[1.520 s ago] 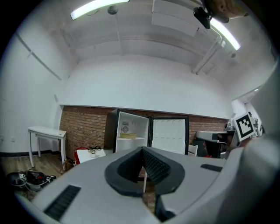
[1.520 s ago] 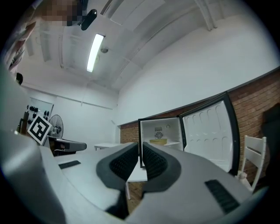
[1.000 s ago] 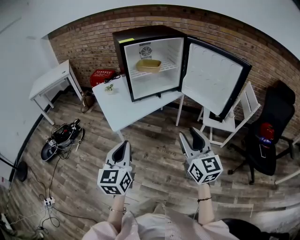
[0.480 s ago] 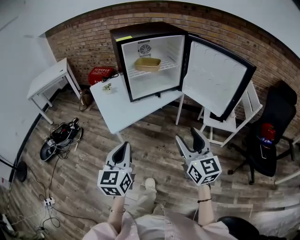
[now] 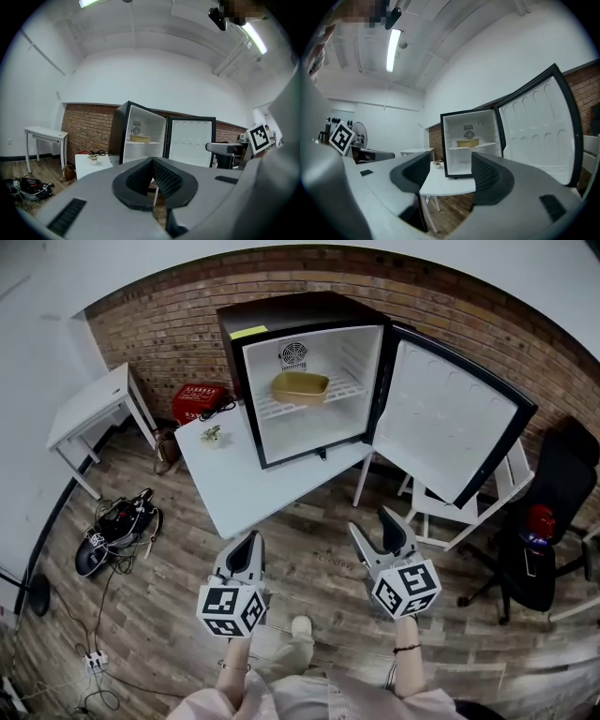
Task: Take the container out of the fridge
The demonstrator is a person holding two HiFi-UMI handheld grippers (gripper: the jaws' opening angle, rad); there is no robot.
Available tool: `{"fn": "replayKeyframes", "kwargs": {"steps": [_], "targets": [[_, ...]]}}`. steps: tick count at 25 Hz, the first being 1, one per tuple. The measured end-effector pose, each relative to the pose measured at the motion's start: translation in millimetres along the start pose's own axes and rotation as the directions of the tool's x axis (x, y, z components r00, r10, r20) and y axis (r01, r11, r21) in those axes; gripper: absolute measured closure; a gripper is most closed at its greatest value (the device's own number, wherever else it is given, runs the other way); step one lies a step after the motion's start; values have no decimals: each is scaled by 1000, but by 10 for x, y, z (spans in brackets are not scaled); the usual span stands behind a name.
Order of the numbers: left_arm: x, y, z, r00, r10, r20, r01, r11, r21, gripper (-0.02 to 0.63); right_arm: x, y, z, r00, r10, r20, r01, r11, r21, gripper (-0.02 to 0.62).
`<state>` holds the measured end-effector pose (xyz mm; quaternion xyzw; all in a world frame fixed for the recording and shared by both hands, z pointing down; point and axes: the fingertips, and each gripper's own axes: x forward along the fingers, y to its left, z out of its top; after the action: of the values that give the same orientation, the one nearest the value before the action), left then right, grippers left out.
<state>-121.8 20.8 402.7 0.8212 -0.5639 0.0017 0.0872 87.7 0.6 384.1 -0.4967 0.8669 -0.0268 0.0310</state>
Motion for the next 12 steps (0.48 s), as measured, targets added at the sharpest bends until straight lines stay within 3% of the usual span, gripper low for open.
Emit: {"fn": "replayKeyframes", "kwargs": {"steps": [12], "targets": [[836, 418, 168, 999, -41, -5, 40, 999, -15, 615, 850, -277, 3, 1000, -10, -30, 10, 1000, -1, 336]]}}
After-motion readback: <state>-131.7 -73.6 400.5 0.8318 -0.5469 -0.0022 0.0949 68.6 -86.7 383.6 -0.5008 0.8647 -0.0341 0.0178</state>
